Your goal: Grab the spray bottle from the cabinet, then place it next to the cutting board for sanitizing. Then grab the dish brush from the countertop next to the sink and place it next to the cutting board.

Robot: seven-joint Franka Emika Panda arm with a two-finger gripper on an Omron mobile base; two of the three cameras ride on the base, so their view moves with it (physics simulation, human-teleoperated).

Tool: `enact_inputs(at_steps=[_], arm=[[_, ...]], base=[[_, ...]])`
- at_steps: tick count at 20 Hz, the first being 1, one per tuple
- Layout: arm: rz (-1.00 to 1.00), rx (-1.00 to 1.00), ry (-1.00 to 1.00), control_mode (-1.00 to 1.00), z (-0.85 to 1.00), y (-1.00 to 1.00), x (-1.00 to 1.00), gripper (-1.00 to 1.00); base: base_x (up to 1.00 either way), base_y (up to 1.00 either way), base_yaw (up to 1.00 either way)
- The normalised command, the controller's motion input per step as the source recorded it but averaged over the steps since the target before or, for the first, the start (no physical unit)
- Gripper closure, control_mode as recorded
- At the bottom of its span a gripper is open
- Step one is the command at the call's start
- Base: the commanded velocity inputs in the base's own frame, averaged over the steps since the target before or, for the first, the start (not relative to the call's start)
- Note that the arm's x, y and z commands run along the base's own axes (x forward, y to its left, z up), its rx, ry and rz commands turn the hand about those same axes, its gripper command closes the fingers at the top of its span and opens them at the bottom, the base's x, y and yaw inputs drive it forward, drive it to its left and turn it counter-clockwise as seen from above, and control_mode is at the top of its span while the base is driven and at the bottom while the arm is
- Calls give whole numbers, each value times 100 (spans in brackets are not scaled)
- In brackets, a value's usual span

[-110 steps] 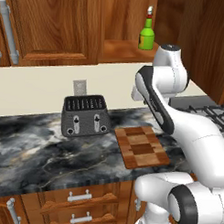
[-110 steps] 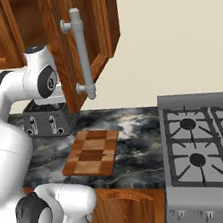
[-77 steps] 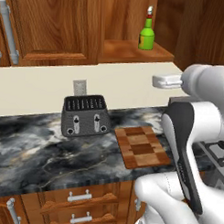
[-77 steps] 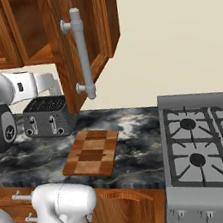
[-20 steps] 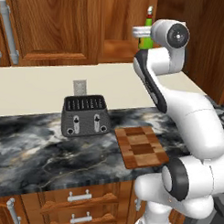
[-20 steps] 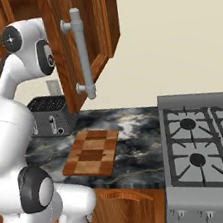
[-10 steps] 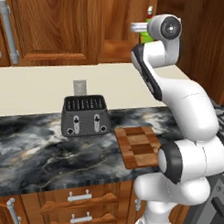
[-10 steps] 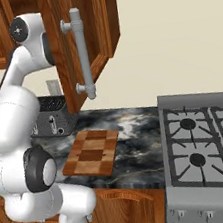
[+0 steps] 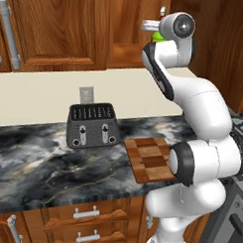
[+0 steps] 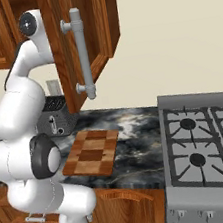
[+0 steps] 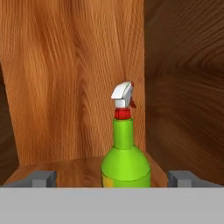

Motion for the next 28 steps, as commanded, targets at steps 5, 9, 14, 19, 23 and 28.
enact_inputs(at_steps=[5, 9, 14, 19, 23, 28], arm=[[0, 6, 6, -100, 0, -4, 34, -100], [0, 0, 4, -100, 4, 0, 33, -100], [0, 0, 3, -100, 2, -4, 32, -100], [0, 1, 1, -100, 0, -14, 24, -100], [0, 1, 0, -100, 0, -13, 25, -100], [0, 0, 0, -100, 0, 0, 28, -100]], base=[[0, 0, 0], [0, 0, 0], [0, 0, 0], [0, 0, 0], [0, 0, 0], [0, 0, 0]])
